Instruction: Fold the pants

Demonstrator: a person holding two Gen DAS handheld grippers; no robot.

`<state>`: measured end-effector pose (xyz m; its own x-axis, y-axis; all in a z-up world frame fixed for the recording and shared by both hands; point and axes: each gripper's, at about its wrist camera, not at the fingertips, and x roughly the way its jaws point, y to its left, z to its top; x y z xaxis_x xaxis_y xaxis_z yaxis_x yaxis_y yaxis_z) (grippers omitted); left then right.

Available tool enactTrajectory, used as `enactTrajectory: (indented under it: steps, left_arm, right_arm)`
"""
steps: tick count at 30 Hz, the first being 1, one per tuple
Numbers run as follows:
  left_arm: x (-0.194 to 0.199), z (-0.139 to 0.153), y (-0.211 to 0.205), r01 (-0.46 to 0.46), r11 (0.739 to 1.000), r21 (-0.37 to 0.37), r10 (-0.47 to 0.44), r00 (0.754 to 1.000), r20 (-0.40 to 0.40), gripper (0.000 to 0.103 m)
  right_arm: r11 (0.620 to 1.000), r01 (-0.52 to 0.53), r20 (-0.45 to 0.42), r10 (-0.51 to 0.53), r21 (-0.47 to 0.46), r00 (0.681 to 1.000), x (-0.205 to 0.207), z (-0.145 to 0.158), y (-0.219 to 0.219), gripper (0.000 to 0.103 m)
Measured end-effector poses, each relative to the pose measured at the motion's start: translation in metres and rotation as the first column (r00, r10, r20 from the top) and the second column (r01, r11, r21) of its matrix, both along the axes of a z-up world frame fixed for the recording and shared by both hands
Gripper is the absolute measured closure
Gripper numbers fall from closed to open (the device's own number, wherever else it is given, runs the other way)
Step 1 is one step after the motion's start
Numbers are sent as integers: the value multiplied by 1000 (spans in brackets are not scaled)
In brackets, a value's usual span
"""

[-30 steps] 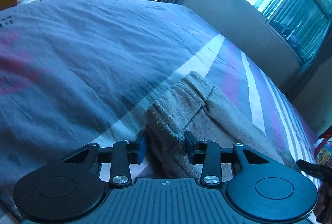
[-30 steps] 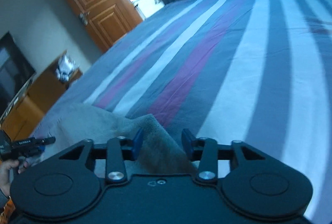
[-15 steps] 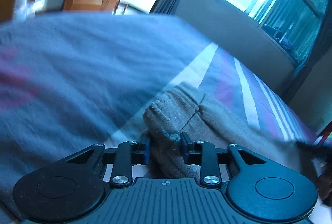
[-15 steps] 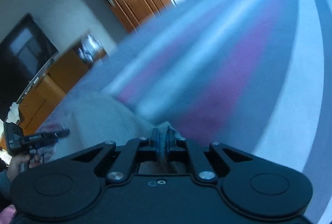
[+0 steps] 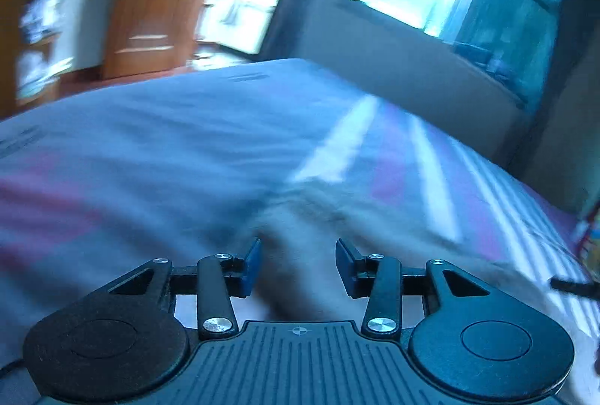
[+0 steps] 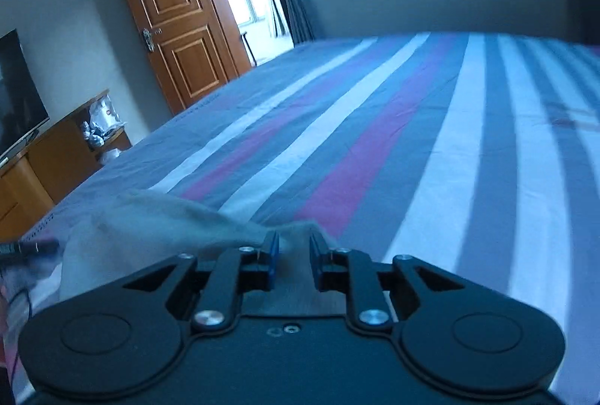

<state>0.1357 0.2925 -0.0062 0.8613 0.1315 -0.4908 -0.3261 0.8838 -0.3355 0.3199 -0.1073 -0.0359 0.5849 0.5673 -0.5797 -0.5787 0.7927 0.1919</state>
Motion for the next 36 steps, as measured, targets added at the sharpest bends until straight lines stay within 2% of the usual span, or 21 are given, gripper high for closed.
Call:
enactTrajectory:
  steps: [1, 3, 4, 5, 6, 8, 10, 12, 14, 15, 17, 18, 20, 21, 22, 24, 27, 28, 33, 35, 36]
  left_arm:
    - [14, 2, -11, 49, 999, -1, -49, 999, -17, 60]
    - [41, -1, -34, 139, 990, 29, -135, 986, -101, 60]
    - [53, -8, -44, 173, 983, 58, -162, 975, -152, 60]
    - [61, -18, -49, 188, 980, 65, -170, 962, -216, 60]
    - [64, -24, -50, 182, 981, 61, -162, 956, -246, 60]
    - [55, -28, -45, 172, 985, 33, -161, 964, -212, 60]
    - [44, -31, -36, 157, 987, -14, -157, 969, -192, 60]
    - [36, -34, -30, 155, 987, -37, -159, 970, -182, 60]
    - [30, -36, -29, 157, 986, -47, -163, 970, -179, 60]
    - [29, -37, -28, 156, 986, -51, -163, 970, -179, 60]
    - [26, -38, -27, 153, 987, -51, -160, 969, -186, 60]
    - [25, -40, -28, 149, 988, -50, -156, 969, -190, 60]
    - [23, -38, -35, 151, 988, -38, -155, 967, -201, 60]
    - [28, -36, -37, 151, 988, -30, -154, 966, -206, 60]
    - [27, -36, -38, 152, 988, -26, -154, 966, -207, 60]
    - [24, -37, -38, 150, 988, -25, -152, 966, -208, 60]
    - [22, -39, -37, 144, 989, -31, -147, 967, -209, 60]
    - [21, -39, -37, 140, 990, -35, -144, 967, -210, 60]
    - [23, -39, -37, 127, 991, -41, -133, 966, -220, 60]
    - [22, -40, -36, 119, 992, -47, -127, 968, -216, 60]
    - [22, -41, -37, 116, 992, -47, -123, 969, -215, 60]
  right_arm:
    - [1000, 0, -21, 0, 5, 1000, -9, -4, -4, 84]
    - [999, 19, -88, -17, 30, 996, -12, -16, -3, 83]
    - [999, 36, -109, -32, 39, 994, -11, -22, -7, 81]
    - [998, 62, -122, -57, 32, 991, -15, -28, -17, 80]
    - [994, 108, -125, -106, 11, 987, -16, -32, -29, 80]
    - [972, 231, -156, -223, 34, 962, -22, -34, -80, 81]
    - [932, 355, -168, -340, 73, 925, -34, -30, -140, 83]
    - [879, 466, -175, -445, 102, 878, -50, -25, -208, 89]
    - [804, 582, -180, -559, 119, 809, -67, -22, -268, 97]
    - [757, 642, -172, -621, 124, 765, -78, -20, -297, 101]
    - [661, 740, -164, -721, 127, 673, -96, -15, -344, 101]
    - [611, 781, -165, -764, 126, 624, -107, -12, -363, 101]
    - [549, 819, -200, -795, 166, 573, -131, -2, -389, 78]
    - [525, 827, -188, -808, 202, 559, -147, 3, -396, 59]
    - [502, 833, -168, -823, 235, 543, -164, 7, -400, 53]
    - [469, 825, -172, -826, 316, 536, -201, 15, -411, 53]
    - [384, 834, -249, -829, 398, 500, -242, 5, -423, 53]
    - [370, 835, -279, -820, 408, 500, -247, -1, -424, 54]
    - [314, 869, -417, -780, 383, 466, -238, -41, -435, 57]
    - [292, 877, -432, -782, 383, 449, -233, -41, -433, 57]
    - [310, 878, -420, -786, 366, 453, -225, -38, -429, 61]
